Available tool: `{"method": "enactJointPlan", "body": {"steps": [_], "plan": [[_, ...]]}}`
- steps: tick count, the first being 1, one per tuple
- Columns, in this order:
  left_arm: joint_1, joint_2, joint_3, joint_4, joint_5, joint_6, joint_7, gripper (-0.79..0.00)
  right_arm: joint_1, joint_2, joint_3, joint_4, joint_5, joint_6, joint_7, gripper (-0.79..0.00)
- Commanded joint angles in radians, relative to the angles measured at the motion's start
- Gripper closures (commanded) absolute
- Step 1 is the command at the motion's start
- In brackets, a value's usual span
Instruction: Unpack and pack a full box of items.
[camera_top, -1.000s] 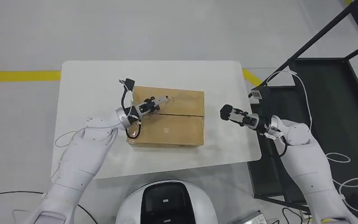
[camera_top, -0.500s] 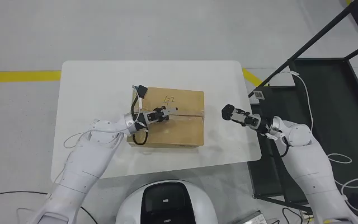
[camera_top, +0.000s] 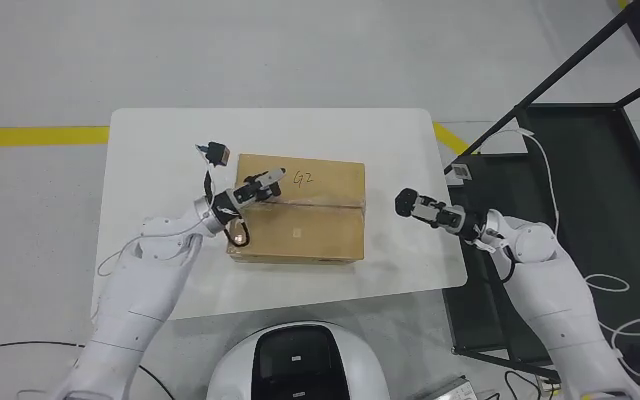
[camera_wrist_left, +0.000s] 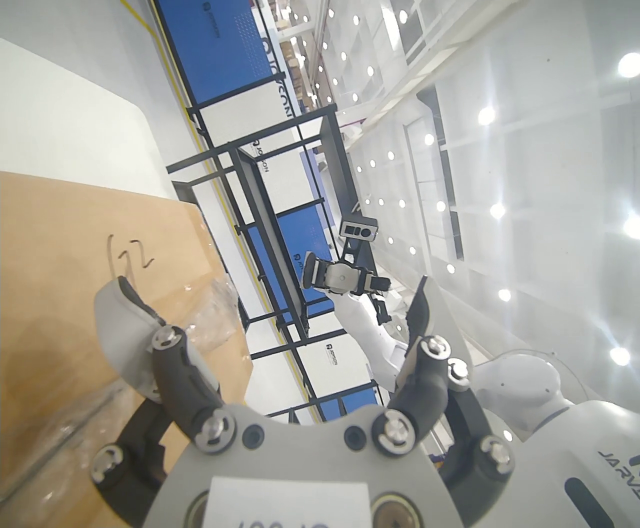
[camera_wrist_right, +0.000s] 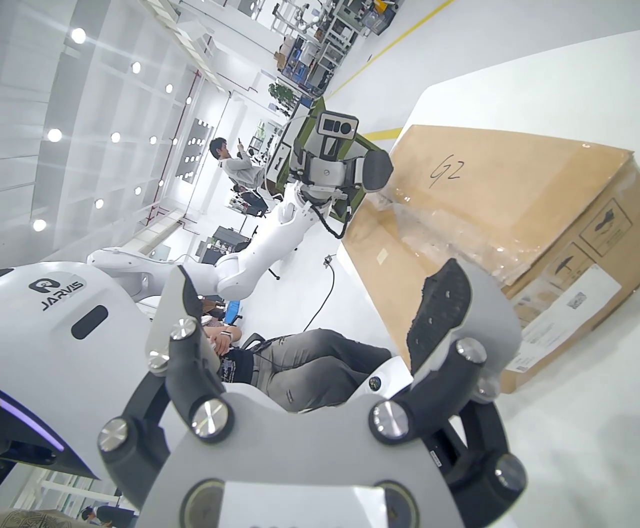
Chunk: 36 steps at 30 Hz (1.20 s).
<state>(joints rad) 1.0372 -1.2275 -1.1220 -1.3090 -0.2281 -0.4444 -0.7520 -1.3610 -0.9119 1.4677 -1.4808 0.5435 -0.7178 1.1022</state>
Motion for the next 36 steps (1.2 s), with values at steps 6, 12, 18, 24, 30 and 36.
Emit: {"method": "enactJointPlan", "body": {"steps": [6, 12, 18, 24, 30, 36], "plan": [[-0.001, -0.002, 0.03, -0.007, 0.082, 0.055, 0.015, -0.785, 0.003, 0.004, -0.009, 0.016, 0.003, -0.004, -0.004, -0.785], [-0.036, -0.016, 0.086, 0.024, 0.099, 0.074, 0.007, -0.785, -0.003, 0.009, -0.003, 0.027, 0.008, -0.008, -0.008, -0.785], [-0.066, -0.031, 0.125, 0.038, 0.078, 0.047, 0.012, -0.785, -0.01, 0.013, -0.001, 0.03, 0.016, -0.014, -0.014, -0.785], [-0.058, -0.03, 0.098, 0.015, 0.026, -0.004, 0.025, -0.785, -0.014, 0.016, -0.001, 0.014, 0.021, -0.018, -0.018, -0.785], [-0.051, -0.028, 0.105, 0.013, 0.023, 0.039, -0.027, -0.785, -0.01, 0.018, -0.013, 0.008, 0.021, -0.017, -0.017, -0.785], [-0.094, -0.047, 0.166, 0.061, 0.0, 0.068, -0.065, -0.785, -0.021, 0.023, -0.008, 0.022, 0.021, -0.026, -0.026, -0.785]]}}
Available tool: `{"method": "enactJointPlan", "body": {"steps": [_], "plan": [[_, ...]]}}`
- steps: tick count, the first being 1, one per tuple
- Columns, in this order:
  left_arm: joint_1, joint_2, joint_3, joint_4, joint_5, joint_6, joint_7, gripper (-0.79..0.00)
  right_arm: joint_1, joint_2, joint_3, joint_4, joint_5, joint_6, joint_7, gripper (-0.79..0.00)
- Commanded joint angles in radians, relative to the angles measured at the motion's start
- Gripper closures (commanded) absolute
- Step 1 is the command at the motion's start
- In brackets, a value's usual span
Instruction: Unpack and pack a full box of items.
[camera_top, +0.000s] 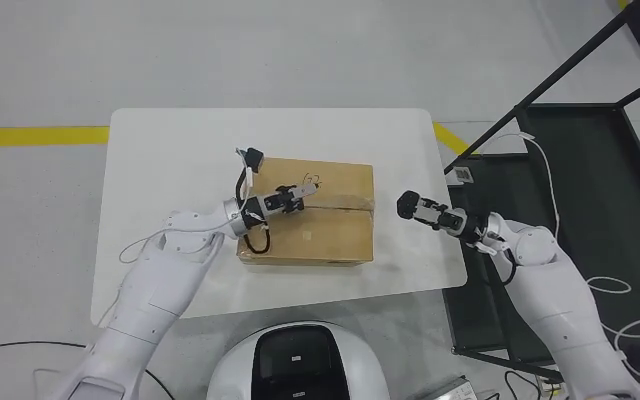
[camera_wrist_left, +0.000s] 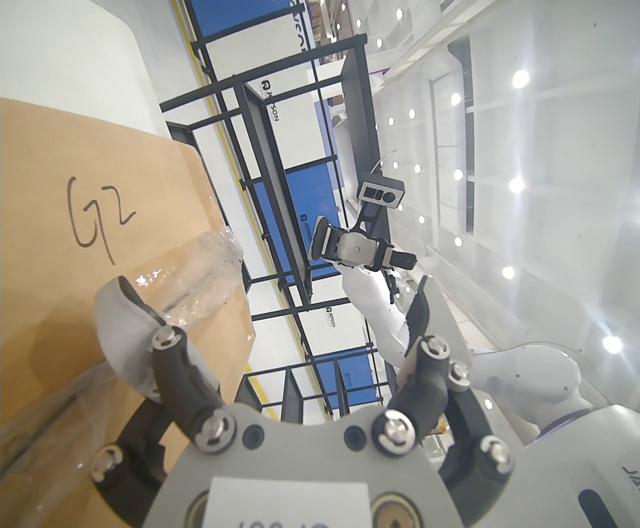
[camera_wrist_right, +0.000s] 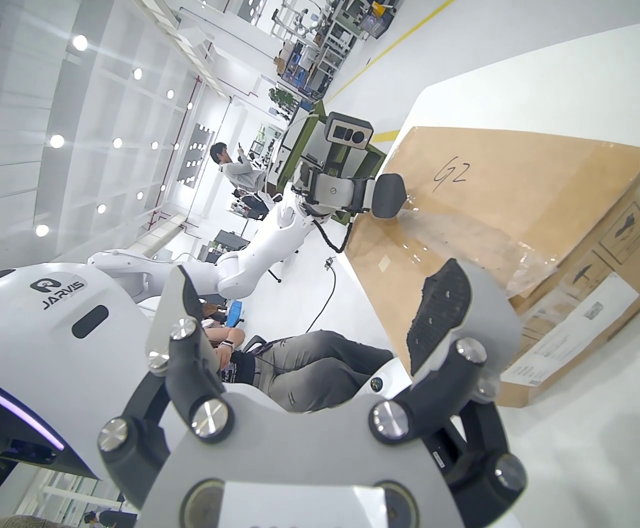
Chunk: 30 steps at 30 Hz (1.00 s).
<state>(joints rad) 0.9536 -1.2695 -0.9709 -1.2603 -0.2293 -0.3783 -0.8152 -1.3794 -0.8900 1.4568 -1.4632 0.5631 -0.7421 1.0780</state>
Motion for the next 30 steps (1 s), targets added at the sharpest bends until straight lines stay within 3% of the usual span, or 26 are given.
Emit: {"method": "enactJointPlan", "body": {"steps": [1, 13, 20, 24, 30], "plan": [[-0.019, -0.009, 0.027, 0.021, 0.001, 0.004, -0.004, -0.785, -0.004, 0.002, 0.005, 0.007, 0.001, -0.002, -0.002, -0.785], [-0.106, -0.057, 0.138, 0.145, 0.031, -0.013, 0.03, -0.785, -0.022, 0.012, 0.015, 0.021, 0.008, -0.007, -0.007, -0.785], [-0.134, -0.076, 0.159, 0.149, 0.002, -0.038, 0.02, -0.785, -0.027, 0.016, 0.013, 0.007, 0.024, -0.008, -0.008, -0.785], [-0.117, -0.072, 0.13, 0.126, -0.077, -0.056, -0.032, -0.785, -0.008, 0.014, -0.022, -0.014, 0.036, 0.007, 0.007, -0.785], [-0.063, -0.039, 0.01, 0.091, -0.177, -0.071, -0.091, -0.785, 0.047, 0.007, -0.094, -0.018, 0.066, 0.034, 0.034, -0.785]]}}
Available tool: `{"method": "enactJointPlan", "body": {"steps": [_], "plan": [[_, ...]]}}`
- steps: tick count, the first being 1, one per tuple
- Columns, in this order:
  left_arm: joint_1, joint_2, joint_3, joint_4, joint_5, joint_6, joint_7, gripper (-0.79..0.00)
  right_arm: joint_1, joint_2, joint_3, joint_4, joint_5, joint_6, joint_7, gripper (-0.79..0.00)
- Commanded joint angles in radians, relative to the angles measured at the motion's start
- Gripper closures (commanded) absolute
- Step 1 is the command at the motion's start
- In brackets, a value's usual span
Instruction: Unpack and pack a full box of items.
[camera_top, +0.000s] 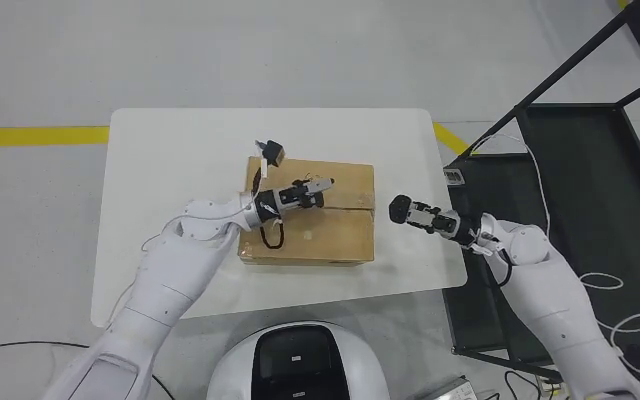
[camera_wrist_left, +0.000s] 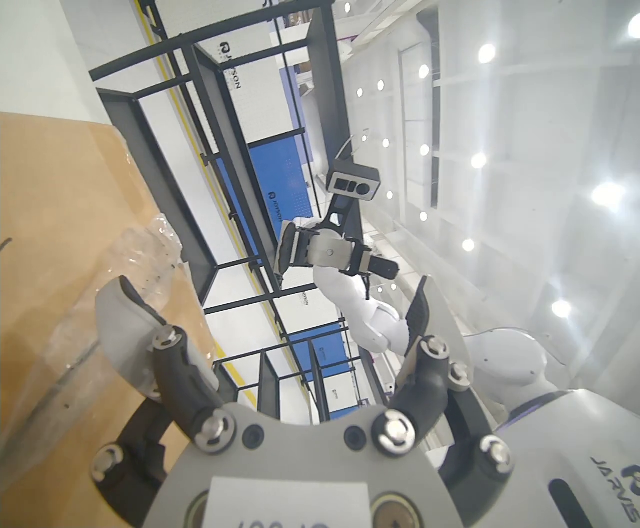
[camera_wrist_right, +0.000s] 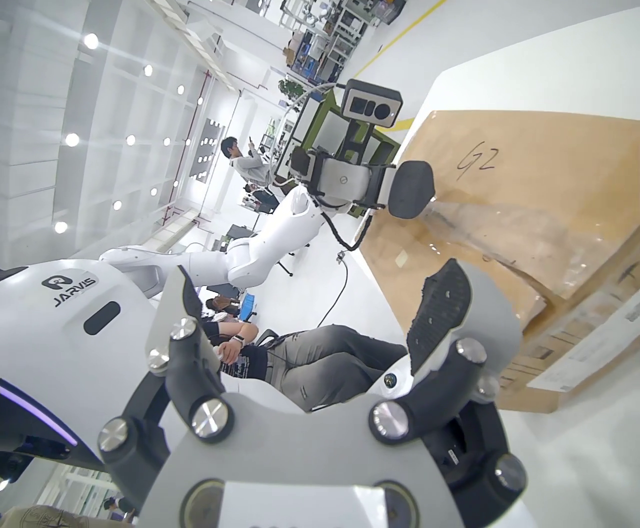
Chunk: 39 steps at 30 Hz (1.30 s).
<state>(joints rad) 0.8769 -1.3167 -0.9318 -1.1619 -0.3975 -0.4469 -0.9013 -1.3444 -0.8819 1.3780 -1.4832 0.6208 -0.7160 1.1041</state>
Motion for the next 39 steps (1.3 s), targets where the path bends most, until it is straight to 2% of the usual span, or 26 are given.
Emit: {"method": "enactJointPlan", "body": {"steps": [1, 10, 19, 21, 31, 39], "plan": [[0.026, 0.015, -0.053, -0.015, -0.015, -0.005, -0.007, -0.785, 0.024, -0.003, -0.028, 0.001, 0.013, 0.015, 0.015, -0.785], [0.145, 0.066, -0.235, -0.109, -0.037, 0.001, -0.005, -0.785, 0.171, -0.026, -0.177, 0.052, -0.038, 0.083, 0.065, -0.785], [0.259, 0.099, -0.382, -0.182, -0.085, -0.007, 0.016, -0.785, 0.368, -0.089, -0.372, 0.093, -0.125, 0.268, -0.022, -0.785], [0.277, 0.103, -0.405, -0.188, -0.098, -0.006, 0.016, -0.785, 0.412, -0.103, -0.41, 0.116, -0.183, 0.304, -0.058, -0.785], [0.324, 0.115, -0.454, -0.193, -0.132, -0.009, 0.009, -0.785, 0.519, -0.171, -0.54, 0.295, -0.251, 0.361, -0.193, -0.785], [0.33, 0.119, -0.464, -0.194, -0.139, -0.006, 0.004, -0.785, 0.501, -0.168, -0.499, 0.327, -0.256, 0.358, -0.213, -0.785]]}}
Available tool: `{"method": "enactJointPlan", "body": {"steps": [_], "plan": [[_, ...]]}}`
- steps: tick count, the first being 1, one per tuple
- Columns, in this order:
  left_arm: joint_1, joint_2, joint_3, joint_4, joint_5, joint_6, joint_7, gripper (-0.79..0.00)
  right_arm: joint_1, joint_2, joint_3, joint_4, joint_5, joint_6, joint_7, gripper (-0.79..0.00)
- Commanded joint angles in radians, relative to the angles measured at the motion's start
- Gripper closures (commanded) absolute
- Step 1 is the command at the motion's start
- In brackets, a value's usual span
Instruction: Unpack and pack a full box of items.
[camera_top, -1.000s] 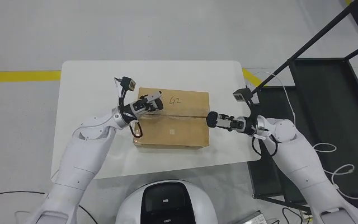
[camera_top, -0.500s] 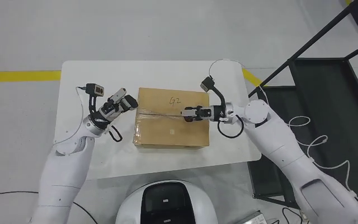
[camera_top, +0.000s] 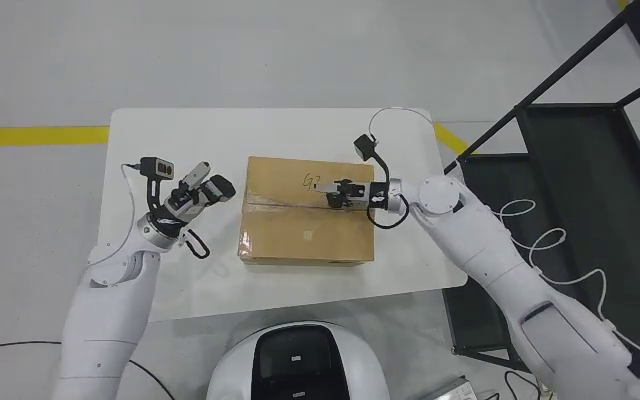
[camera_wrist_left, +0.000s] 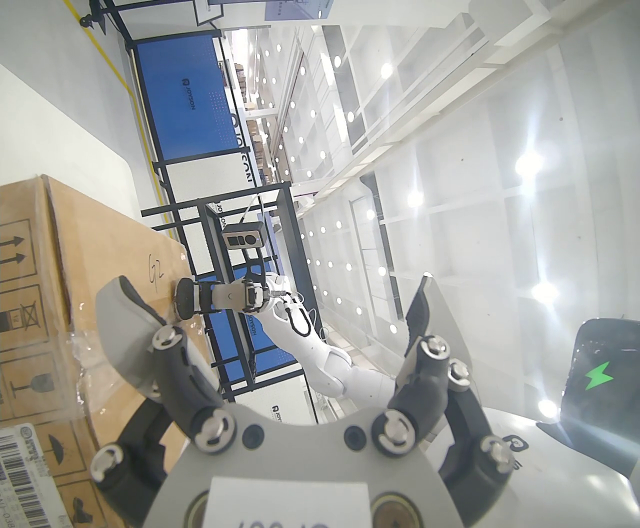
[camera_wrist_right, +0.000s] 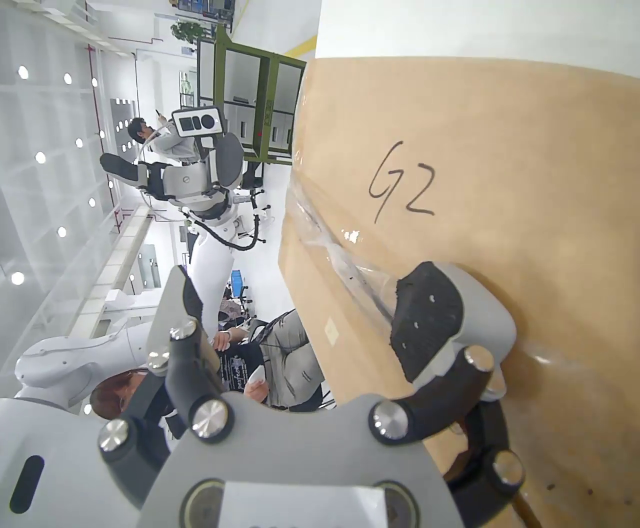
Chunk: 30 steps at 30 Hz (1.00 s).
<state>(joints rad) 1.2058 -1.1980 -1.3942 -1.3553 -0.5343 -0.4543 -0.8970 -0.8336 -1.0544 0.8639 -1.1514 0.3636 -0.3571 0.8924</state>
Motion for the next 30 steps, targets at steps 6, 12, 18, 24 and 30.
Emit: {"method": "enactJointPlan", "body": {"steps": [6, 12, 18, 24, 30], "plan": [[0.008, 0.004, -0.01, 0.001, -0.005, 0.001, 0.002, -0.785, -0.083, 0.036, 0.102, -0.052, -0.03, 0.02, -0.01, -0.785], [0.011, 0.006, -0.012, 0.004, -0.008, 0.002, 0.004, -0.785, -0.17, 0.068, 0.204, -0.122, -0.047, 0.041, -0.021, -0.785], [0.009, 0.007, -0.012, 0.006, -0.008, 0.003, 0.007, -0.785, -0.247, 0.094, 0.304, -0.166, -0.065, 0.066, -0.036, -0.785], [0.001, 0.008, -0.007, 0.027, -0.007, 0.007, 0.006, -0.785, -0.301, 0.11, 0.375, -0.181, -0.077, 0.072, -0.049, -0.785], [-0.01, 0.008, -0.004, 0.051, -0.001, 0.003, 0.023, -0.785, -0.341, 0.114, 0.418, -0.2, -0.039, 0.023, -0.063, -0.785]]}}
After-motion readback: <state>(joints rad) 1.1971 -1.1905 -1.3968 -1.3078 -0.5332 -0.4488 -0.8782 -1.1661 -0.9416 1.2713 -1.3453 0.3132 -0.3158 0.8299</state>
